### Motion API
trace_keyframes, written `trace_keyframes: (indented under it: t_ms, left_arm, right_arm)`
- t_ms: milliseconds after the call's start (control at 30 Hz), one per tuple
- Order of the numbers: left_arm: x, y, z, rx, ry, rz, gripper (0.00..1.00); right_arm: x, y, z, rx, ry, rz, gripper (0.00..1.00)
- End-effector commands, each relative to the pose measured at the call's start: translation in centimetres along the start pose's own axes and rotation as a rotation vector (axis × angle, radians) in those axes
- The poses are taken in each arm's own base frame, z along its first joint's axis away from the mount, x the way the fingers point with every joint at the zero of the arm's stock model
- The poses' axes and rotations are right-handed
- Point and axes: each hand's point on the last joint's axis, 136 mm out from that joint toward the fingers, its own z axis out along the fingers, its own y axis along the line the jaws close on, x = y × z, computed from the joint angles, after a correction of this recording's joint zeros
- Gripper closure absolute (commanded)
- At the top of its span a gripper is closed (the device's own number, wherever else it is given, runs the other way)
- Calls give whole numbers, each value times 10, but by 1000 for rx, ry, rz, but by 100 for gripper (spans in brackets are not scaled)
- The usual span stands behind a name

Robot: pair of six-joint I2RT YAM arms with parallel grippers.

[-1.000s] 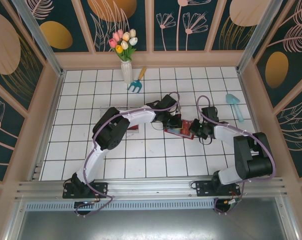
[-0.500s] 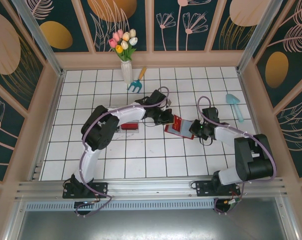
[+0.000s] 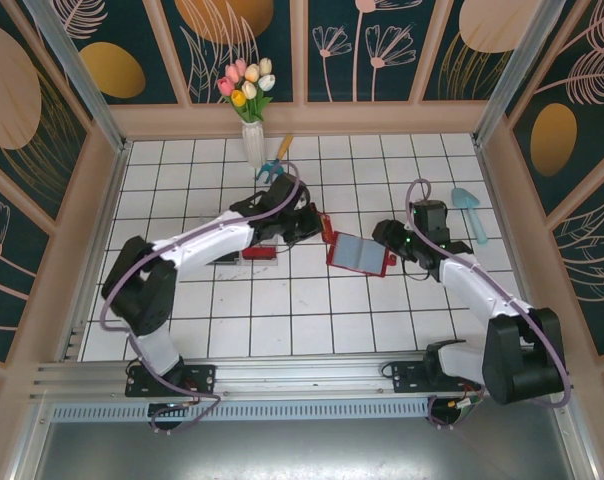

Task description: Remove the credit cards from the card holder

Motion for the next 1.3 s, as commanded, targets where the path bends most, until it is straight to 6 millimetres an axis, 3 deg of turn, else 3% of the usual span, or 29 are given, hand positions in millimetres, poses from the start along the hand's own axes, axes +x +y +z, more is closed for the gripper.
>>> trace_keyframes:
  t_ms: [0,100,133,300,467,633,833,1267]
  left_arm:
    - [-16,33,-31,-111,-166,-232,100]
    - [-14,57,-57,-173,-247,-386,100]
    - [-12,64,-65,-191,-272,-425,100]
    - [-4,92,-102,-273,-389,-617,100]
    - [25,134,-131,-495,-444,-864,100]
    - [30,136,-123,-528,-443,-963,100]
    - [21,138,-115,-501,-522,-1077,100]
    - [12,135,-81,-521,-559,-1177,100]
  right_arm:
    - [-14,25,-14,-55,-33,-54,34]
    - [-22,37,-18,-81,-47,-76,13]
    - [-24,42,-19,-94,-49,-84,2]
    - [-32,59,-24,-121,-75,-126,1]
    - [-39,73,-30,-145,-103,-149,1]
    - [-41,79,-33,-161,-121,-157,1]
    - [-40,81,-36,-171,-133,-167,1]
    - [-33,85,-37,-195,-138,-177,1]
